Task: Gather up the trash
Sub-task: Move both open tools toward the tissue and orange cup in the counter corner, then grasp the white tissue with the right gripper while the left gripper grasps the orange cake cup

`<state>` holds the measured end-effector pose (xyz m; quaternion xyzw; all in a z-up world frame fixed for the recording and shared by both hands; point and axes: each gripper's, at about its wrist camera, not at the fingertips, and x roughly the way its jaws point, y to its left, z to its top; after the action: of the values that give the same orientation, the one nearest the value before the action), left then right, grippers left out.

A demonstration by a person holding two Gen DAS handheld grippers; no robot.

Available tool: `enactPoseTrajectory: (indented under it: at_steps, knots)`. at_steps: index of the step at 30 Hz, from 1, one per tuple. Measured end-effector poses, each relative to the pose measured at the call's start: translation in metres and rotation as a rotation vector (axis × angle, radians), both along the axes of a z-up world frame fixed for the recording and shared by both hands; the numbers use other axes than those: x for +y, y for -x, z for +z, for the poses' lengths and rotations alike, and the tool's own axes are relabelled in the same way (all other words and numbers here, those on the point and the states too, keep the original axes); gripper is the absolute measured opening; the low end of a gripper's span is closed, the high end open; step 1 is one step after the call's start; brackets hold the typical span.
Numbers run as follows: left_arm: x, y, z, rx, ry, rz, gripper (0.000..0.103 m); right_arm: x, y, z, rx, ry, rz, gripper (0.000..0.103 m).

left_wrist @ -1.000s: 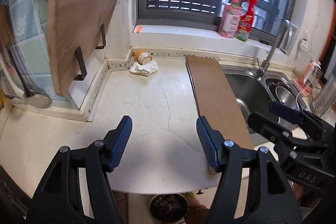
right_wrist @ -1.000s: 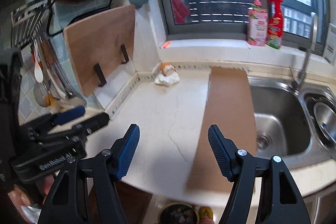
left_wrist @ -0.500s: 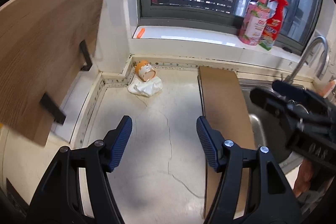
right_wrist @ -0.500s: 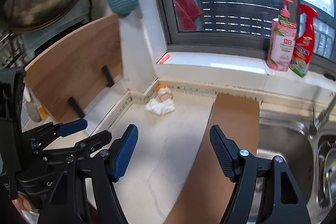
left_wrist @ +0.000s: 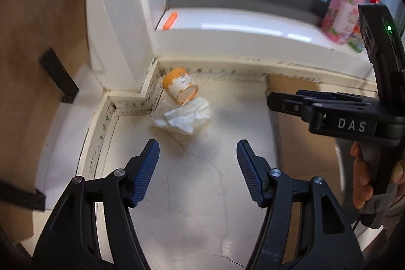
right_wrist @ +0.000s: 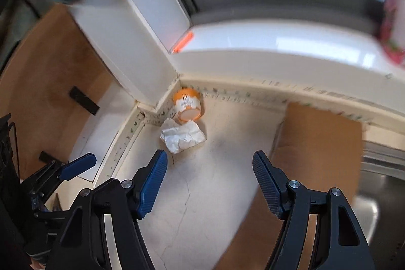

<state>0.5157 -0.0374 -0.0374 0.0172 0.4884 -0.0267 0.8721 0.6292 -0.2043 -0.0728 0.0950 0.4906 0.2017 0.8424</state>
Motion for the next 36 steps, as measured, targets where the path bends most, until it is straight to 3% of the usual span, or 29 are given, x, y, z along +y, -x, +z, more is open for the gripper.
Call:
enactPoseTrajectory:
  at_steps: [10,18,20,21,23,26,34,36]
  knots:
    - [0.034,-0.027,-0.063,0.083,0.037,0.074,0.059,0.063,-0.057,-0.099,0.128,-0.054,0.098,0.064]
    - [0.043,-0.031,-0.069,0.098,0.066,0.095,0.059,0.104,-0.084,-0.14,0.169,-0.055,0.138,0.064]
    - [0.046,-0.033,-0.07,0.101,0.068,0.101,0.059,0.111,-0.087,-0.149,0.174,-0.038,0.155,0.058]
    - [0.047,-0.034,-0.07,0.102,0.069,0.106,0.059,0.113,-0.087,-0.15,0.157,-0.038,0.164,0.055]
    - [0.048,-0.037,-0.07,0.105,0.074,0.113,0.059,0.118,-0.087,-0.153,0.147,-0.035,0.189,0.039]
    - [0.05,-0.041,-0.068,0.104,0.077,0.119,0.059,0.119,-0.085,-0.156,0.141,-0.048,0.206,0.028]
    - [0.039,-0.056,-0.058,0.084,0.09,0.1,0.059,0.09,-0.06,-0.141,0.062,-0.034,0.18,0.019]
    - [0.033,-0.064,-0.056,0.076,0.091,0.102,0.059,0.077,-0.05,-0.133,0.041,-0.041,0.15,0.01]
